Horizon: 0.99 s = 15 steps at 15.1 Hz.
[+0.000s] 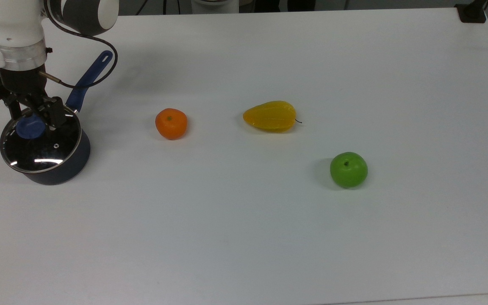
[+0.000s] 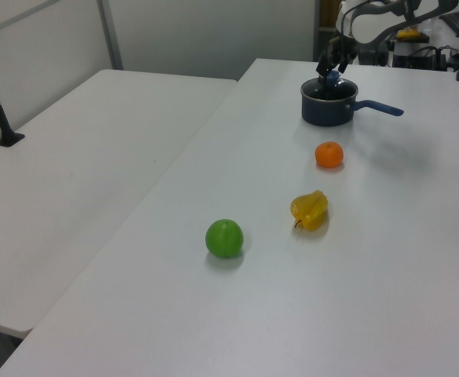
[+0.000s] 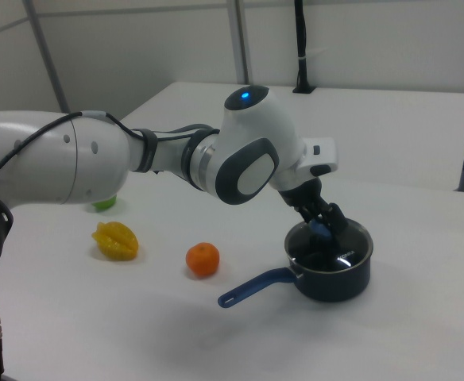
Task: Open lid
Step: 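Lower the gripper and close it on the blue lid knob, then lift the glass lid off the pot and carry it beside the orange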
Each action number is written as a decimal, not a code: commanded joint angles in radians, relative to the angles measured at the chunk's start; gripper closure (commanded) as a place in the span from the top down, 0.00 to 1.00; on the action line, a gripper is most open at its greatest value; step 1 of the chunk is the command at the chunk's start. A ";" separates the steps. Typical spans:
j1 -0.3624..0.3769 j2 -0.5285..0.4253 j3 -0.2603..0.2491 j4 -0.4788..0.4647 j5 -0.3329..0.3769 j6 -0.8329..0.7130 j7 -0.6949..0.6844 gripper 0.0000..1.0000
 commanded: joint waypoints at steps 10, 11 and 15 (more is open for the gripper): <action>0.007 -0.058 -0.002 -0.026 -0.006 0.014 -0.004 0.52; 0.011 -0.065 0.000 -0.032 -0.009 0.012 -0.001 0.52; 0.088 -0.127 0.006 -0.098 -0.016 0.014 -0.001 0.52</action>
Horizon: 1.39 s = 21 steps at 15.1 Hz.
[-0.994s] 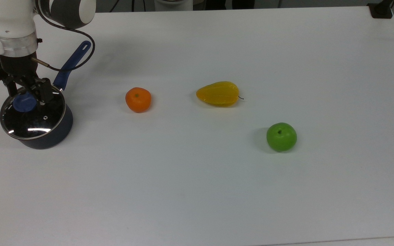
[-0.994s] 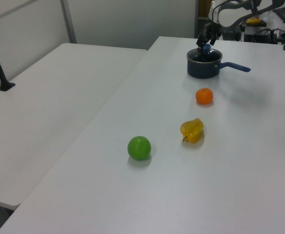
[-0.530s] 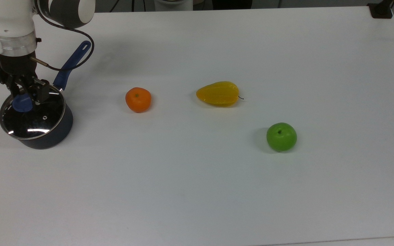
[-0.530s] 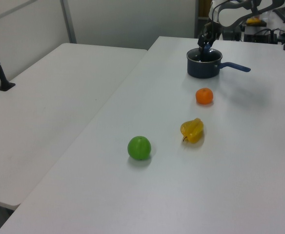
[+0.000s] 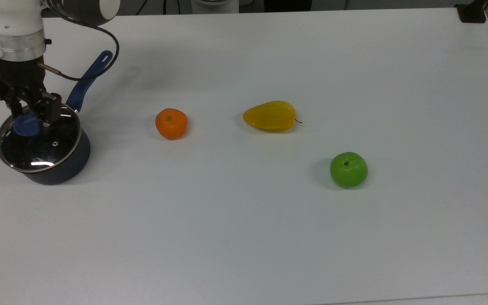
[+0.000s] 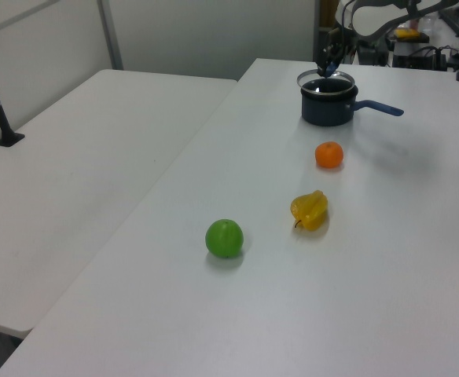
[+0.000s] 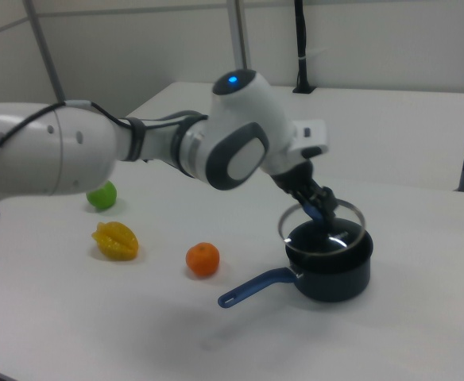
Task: Open lid
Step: 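Lift the glass lid off the pot and carry it beside the orange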
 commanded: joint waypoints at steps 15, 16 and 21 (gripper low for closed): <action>0.328 -0.090 0.116 -0.224 -0.198 0.023 0.401 0.52; 0.348 -0.083 0.116 -0.227 -0.207 0.023 0.421 0.52; 0.420 -0.037 0.116 -0.229 -0.253 0.027 0.501 0.52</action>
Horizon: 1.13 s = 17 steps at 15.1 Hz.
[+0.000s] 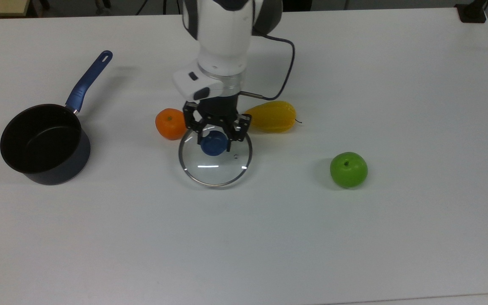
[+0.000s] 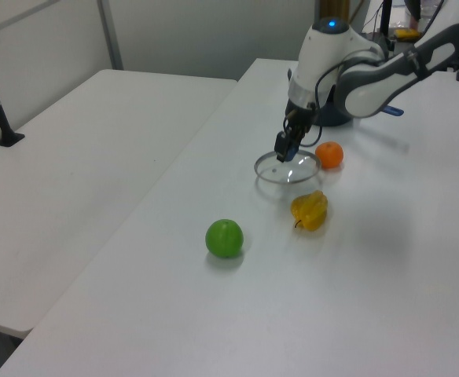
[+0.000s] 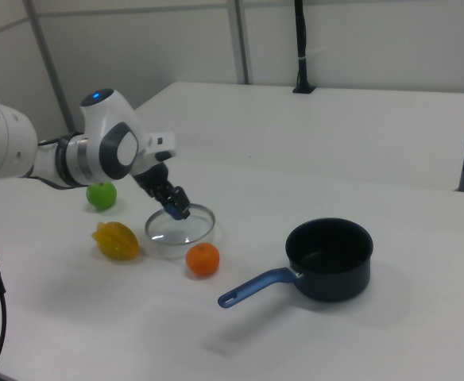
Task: Open lid
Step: 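Lift the glass lid off the pot and carry it beside the orange, then lower the lid onto the table and open the gripper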
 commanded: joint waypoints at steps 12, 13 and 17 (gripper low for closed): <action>0.045 0.051 -0.009 0.003 -0.121 0.095 0.106 1.00; 0.045 0.037 -0.009 0.003 -0.121 0.092 0.117 1.00; 0.048 -0.053 -0.007 0.017 -0.113 -0.036 0.114 1.00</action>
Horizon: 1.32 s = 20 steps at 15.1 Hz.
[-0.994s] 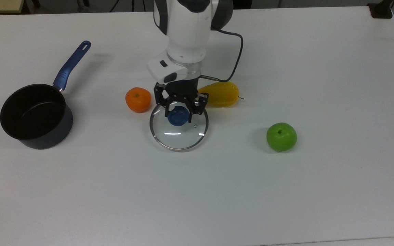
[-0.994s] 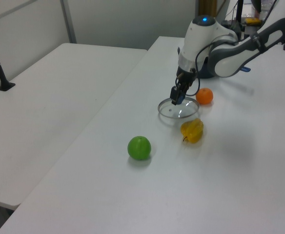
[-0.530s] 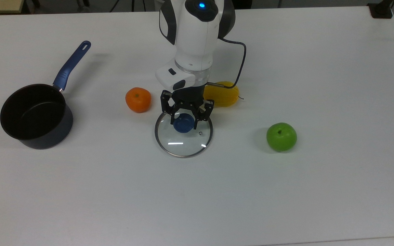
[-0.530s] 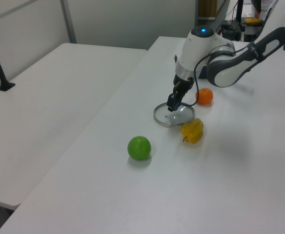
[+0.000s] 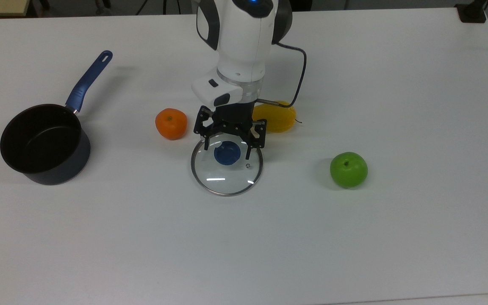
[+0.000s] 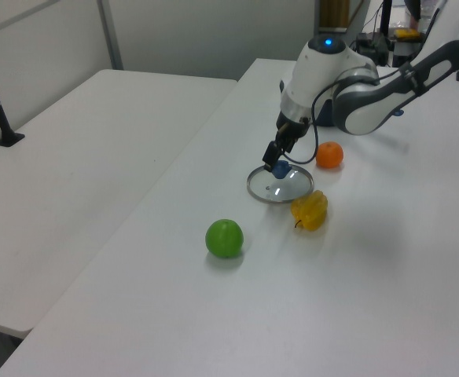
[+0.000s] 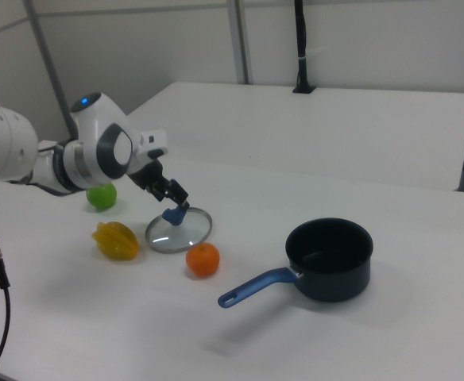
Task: Open lid
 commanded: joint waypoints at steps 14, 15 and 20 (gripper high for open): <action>-0.137 -0.532 -0.021 -0.005 0.344 -0.811 -0.575 1.00; -0.144 -0.552 -0.021 -0.005 0.344 -0.839 -0.577 1.00; -0.164 -0.557 -0.018 -0.005 0.333 -0.874 -0.586 1.00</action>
